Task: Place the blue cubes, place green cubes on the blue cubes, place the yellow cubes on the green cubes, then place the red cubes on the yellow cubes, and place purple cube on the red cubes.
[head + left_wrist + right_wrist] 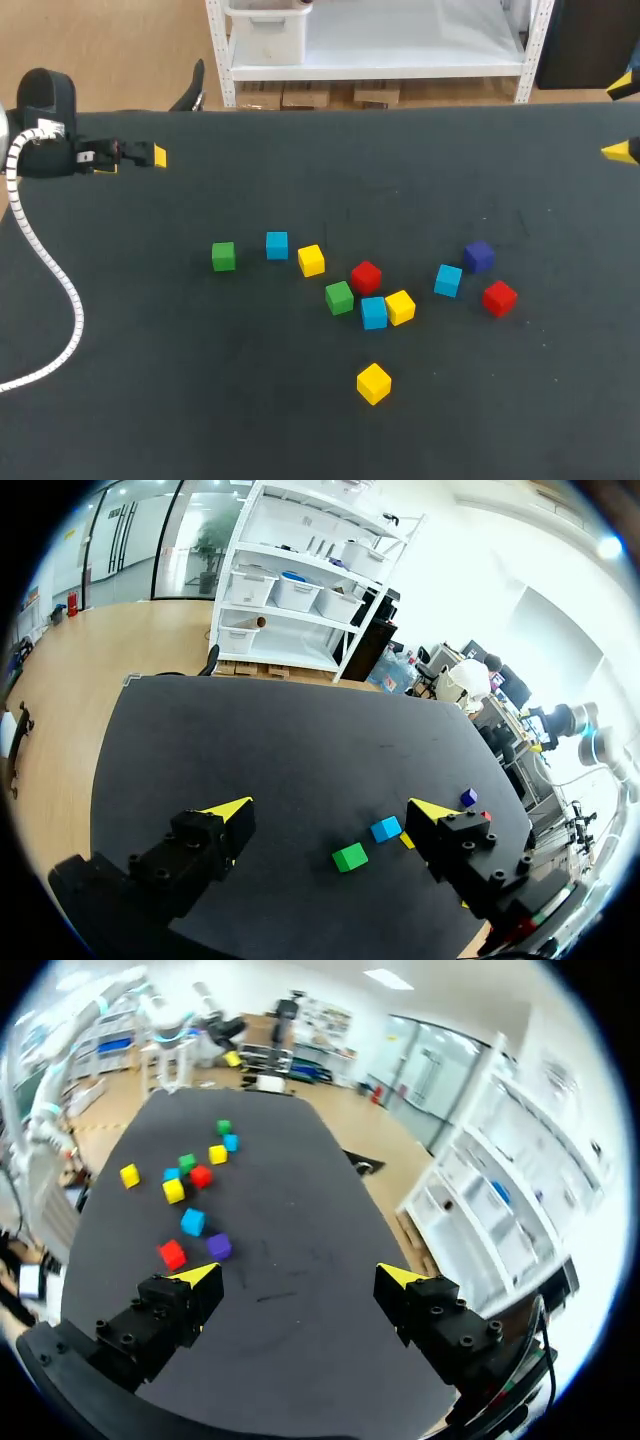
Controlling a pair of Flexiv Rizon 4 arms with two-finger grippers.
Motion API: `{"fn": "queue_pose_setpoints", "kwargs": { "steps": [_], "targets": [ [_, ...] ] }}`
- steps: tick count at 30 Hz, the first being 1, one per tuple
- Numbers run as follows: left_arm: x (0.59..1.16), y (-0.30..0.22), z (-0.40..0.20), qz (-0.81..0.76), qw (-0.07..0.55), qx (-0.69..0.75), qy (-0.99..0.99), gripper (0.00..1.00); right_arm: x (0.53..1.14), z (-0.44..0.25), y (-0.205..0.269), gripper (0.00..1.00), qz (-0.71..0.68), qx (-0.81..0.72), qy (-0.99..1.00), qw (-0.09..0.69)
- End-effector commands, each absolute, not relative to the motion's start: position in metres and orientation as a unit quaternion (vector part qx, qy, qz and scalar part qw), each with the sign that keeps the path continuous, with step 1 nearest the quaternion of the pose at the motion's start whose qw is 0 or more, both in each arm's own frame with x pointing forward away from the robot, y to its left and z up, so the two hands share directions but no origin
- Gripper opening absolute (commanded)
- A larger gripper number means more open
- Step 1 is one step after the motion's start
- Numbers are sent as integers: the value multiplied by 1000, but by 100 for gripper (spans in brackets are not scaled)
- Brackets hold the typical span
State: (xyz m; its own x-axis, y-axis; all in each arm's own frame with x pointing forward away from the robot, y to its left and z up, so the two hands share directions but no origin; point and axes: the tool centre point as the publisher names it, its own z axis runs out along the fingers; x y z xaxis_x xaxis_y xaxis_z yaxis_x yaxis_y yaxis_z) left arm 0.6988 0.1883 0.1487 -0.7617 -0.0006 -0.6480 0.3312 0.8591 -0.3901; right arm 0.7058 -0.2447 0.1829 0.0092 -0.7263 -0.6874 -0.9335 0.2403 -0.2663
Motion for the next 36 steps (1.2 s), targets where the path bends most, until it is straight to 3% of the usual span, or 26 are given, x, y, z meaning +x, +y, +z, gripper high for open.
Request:
{"fn": "queue_pose_setpoints", "kwargs": {
  "steps": [1,4,10,28,36],
  "targets": [
    [699,186,150,-245,331,90,907,100,713,182,-249,100,312,-756,515,258],
    [699,186,150,-245,331,90,907,100,713,182,-249,100,312,-756,515,258],
    [699,186,150,-245,331,90,907,100,733,174,-249,100,310,-824,445,164],
    [699,186,150,-245,331,90,907,100,766,133,-255,100,317,-814,465,143],
    [699,186,150,-245,331,90,907,100,759,130,-257,100,302,-794,495,181]
  ]
}}
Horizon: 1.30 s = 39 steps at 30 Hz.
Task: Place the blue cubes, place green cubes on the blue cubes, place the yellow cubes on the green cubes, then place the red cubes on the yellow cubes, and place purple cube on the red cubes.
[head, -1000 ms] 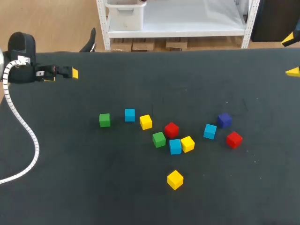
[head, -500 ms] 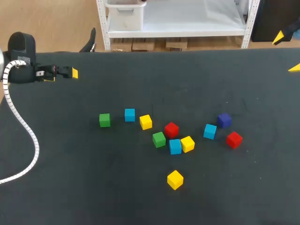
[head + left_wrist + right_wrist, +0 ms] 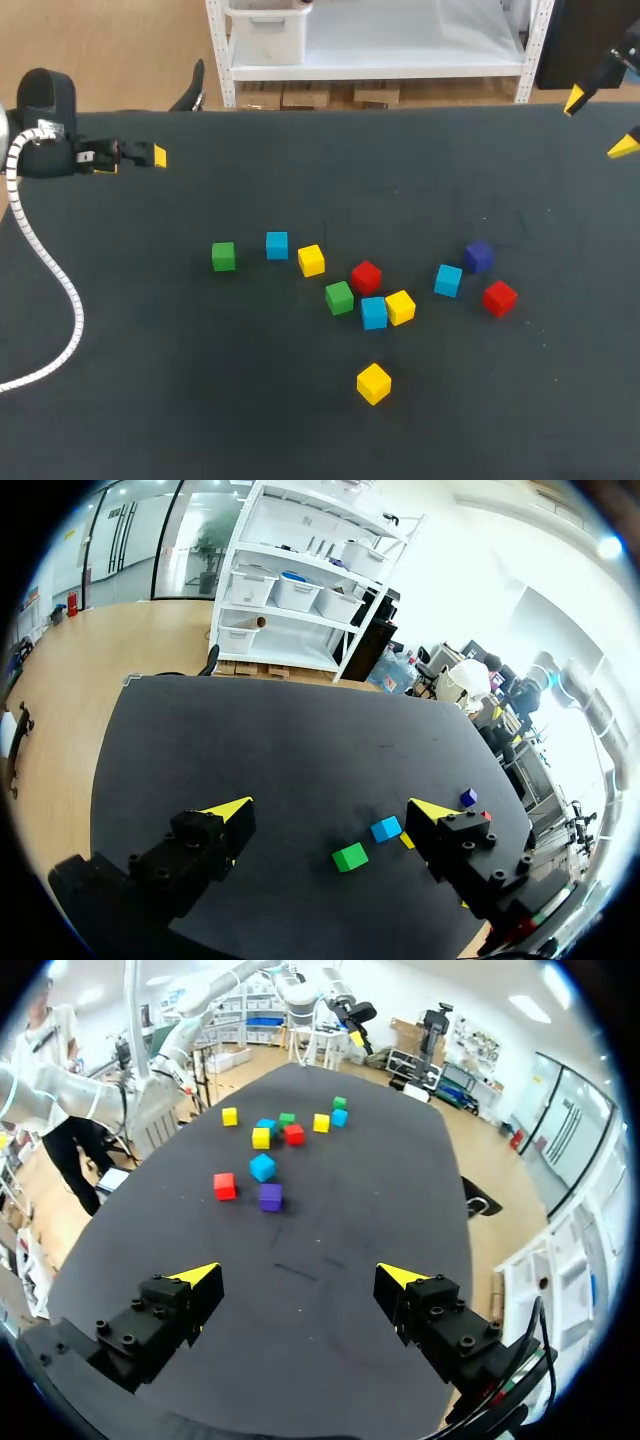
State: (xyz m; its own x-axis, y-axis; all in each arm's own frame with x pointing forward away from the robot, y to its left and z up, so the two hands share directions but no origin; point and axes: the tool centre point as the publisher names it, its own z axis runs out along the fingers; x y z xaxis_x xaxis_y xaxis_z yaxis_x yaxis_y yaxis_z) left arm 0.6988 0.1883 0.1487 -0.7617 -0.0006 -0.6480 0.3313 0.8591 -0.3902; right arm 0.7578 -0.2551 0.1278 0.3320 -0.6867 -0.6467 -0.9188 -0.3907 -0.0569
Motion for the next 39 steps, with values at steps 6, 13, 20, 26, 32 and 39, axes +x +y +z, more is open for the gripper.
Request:
{"fn": "queue_pose_setpoints", "kwargs": {
  "steps": [6,13,20,26,32,39],
  "targets": [
    [699,186,150,-245,331,90,907,100,737,137,-252,100,295,-784,506,204],
    [699,186,150,-245,331,90,907,100,708,145,-249,100,294,-779,512,211],
    [699,186,150,-245,331,90,907,100,692,148,-252,100,287,-774,516,228],
    [699,186,150,-245,331,90,907,100,684,144,-261,100,262,-760,527,276],
    [699,186,150,-245,331,90,907,100,683,139,-277,100,212,-714,574,340],
    [699,186,150,-245,331,90,907,100,675,133,-290,100,181,-656,616,396]
  ]
}}
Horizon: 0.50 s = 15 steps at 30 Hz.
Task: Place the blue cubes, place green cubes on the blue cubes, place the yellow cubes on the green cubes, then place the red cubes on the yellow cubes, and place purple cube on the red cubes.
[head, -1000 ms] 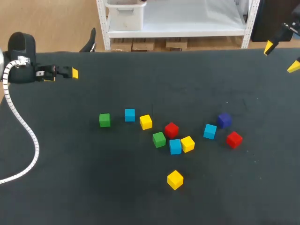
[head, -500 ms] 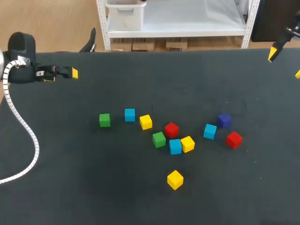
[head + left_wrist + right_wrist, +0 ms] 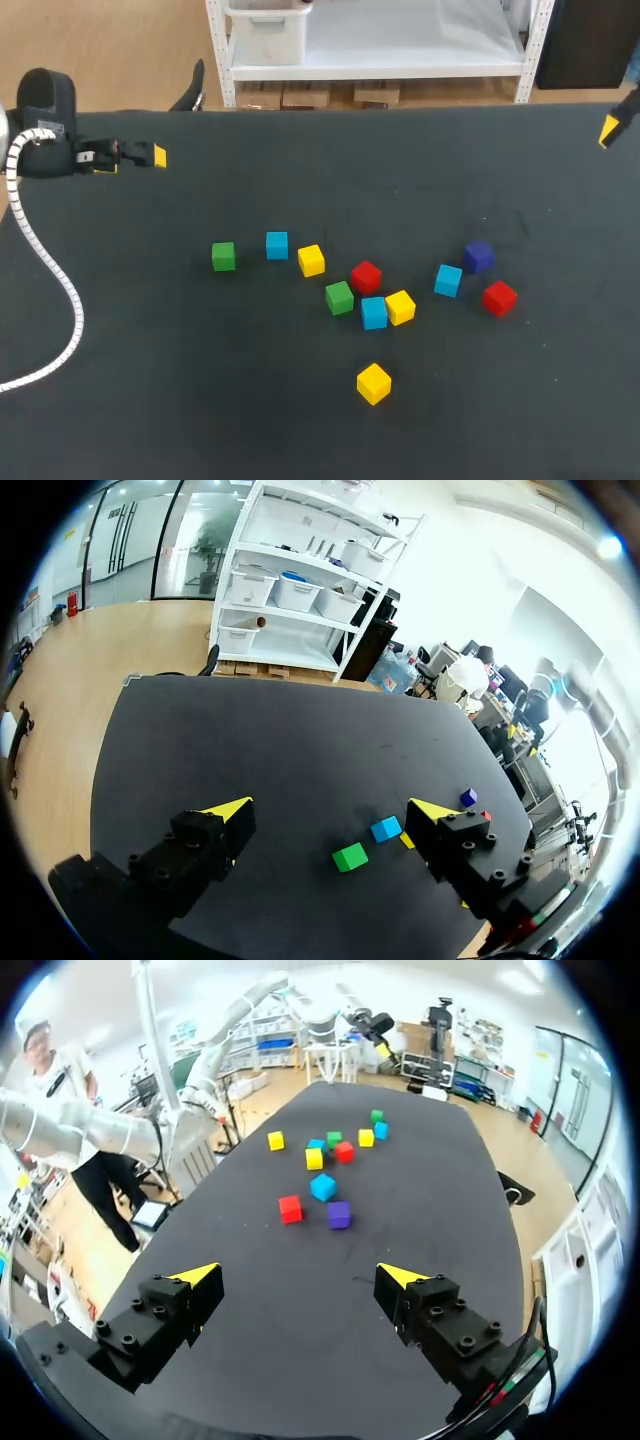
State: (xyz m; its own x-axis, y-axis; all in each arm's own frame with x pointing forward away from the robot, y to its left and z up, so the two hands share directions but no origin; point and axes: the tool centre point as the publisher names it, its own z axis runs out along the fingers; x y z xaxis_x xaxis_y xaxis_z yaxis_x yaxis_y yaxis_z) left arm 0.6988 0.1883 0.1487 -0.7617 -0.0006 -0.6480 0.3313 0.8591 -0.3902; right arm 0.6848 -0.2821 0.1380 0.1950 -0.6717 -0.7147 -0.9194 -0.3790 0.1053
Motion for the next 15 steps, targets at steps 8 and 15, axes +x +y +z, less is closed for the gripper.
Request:
{"fn": "queue_pose_setpoints", "kwargs": {
  "steps": [8,15],
  "targets": [
    [699,186,150,-245,331,90,907,100,680,125,-298,100,154,-614,638,438],
    [699,186,150,-245,331,90,907,100,691,123,-294,100,151,-612,631,452]
  ]
}}
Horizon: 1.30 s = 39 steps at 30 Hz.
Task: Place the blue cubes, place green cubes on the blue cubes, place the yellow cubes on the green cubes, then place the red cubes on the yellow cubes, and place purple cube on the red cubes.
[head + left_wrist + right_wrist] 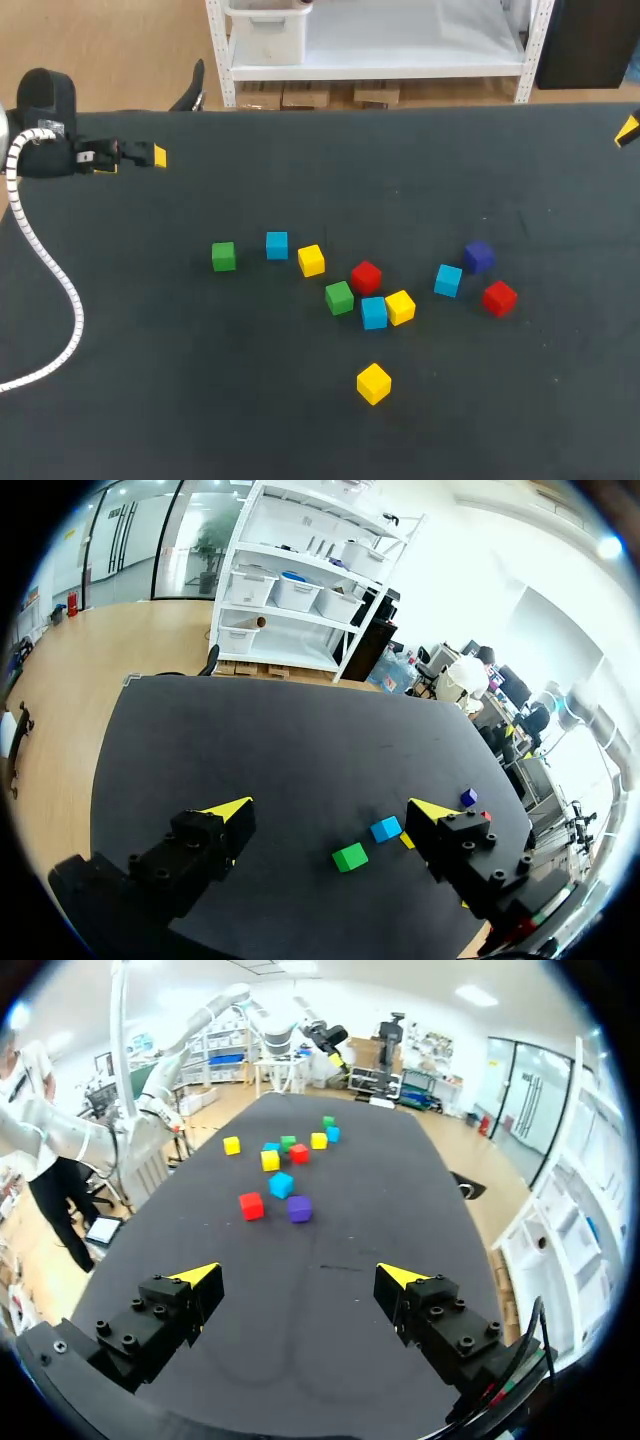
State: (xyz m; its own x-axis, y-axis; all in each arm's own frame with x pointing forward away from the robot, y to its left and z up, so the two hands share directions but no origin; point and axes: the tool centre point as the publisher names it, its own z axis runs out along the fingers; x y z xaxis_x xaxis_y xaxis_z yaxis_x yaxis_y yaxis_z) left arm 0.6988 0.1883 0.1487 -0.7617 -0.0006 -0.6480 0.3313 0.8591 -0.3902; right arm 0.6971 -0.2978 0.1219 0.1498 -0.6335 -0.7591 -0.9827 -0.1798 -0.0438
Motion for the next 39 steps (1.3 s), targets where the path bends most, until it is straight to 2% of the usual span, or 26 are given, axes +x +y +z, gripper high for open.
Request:
{"fn": "queue_pose_setpoints", "kwargs": {
  "steps": [1,39],
  "targets": [
    [699,186,150,-245,331,90,907,100,692,123,-293,100,151,-613,630,452],
    [699,186,150,-245,331,90,907,100,689,123,-287,100,170,-624,628,432]
  ]
}}
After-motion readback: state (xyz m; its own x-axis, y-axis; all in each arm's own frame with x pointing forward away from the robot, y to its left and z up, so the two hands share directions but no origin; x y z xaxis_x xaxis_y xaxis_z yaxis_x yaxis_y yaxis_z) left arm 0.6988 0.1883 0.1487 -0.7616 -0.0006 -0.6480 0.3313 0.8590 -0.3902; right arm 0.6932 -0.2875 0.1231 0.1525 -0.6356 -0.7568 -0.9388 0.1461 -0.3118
